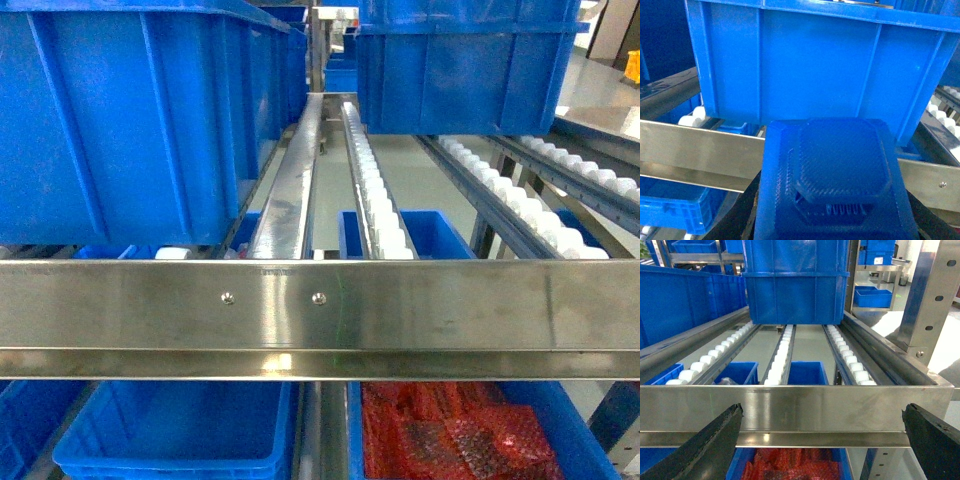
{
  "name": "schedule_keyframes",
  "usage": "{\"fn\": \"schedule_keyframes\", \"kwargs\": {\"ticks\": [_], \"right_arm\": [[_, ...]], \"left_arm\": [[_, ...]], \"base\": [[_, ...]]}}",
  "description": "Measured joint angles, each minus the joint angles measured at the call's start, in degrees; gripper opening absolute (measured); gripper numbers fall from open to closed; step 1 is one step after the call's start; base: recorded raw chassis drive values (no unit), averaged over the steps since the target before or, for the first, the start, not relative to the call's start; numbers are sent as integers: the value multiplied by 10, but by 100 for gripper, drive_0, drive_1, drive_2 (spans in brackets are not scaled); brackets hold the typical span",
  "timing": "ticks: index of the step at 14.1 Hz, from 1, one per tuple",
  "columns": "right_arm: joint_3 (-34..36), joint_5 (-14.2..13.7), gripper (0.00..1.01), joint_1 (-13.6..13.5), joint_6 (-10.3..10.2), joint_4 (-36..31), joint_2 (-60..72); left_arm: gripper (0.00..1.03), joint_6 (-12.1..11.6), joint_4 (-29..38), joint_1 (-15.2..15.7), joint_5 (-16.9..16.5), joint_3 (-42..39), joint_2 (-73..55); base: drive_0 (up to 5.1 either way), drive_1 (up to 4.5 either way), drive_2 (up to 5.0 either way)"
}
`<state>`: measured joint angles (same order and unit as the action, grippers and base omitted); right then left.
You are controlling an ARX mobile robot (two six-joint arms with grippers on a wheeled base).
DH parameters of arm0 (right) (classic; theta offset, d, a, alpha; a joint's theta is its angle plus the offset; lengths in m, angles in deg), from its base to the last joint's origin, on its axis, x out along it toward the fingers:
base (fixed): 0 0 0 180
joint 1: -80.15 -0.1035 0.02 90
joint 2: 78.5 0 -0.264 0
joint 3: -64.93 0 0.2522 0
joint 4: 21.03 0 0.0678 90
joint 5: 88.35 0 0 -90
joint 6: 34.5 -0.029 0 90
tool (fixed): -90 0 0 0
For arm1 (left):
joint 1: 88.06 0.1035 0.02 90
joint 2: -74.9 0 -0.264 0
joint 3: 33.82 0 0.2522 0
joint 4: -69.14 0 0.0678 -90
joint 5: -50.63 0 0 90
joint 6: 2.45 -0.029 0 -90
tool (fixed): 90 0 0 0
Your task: Pick blue part to blue bin on bottom shelf
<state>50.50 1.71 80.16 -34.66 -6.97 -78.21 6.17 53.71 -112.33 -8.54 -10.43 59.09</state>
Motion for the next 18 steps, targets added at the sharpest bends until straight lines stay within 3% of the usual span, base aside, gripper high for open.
{"fn": "schedule_keyframes", "kwargs": {"ticks": [18], "right_arm": [[0,0,98,0,0,0,0]], "left_arm": [[43,0,1,0,0,0,-1]], "base": [[0,0,0]]}}
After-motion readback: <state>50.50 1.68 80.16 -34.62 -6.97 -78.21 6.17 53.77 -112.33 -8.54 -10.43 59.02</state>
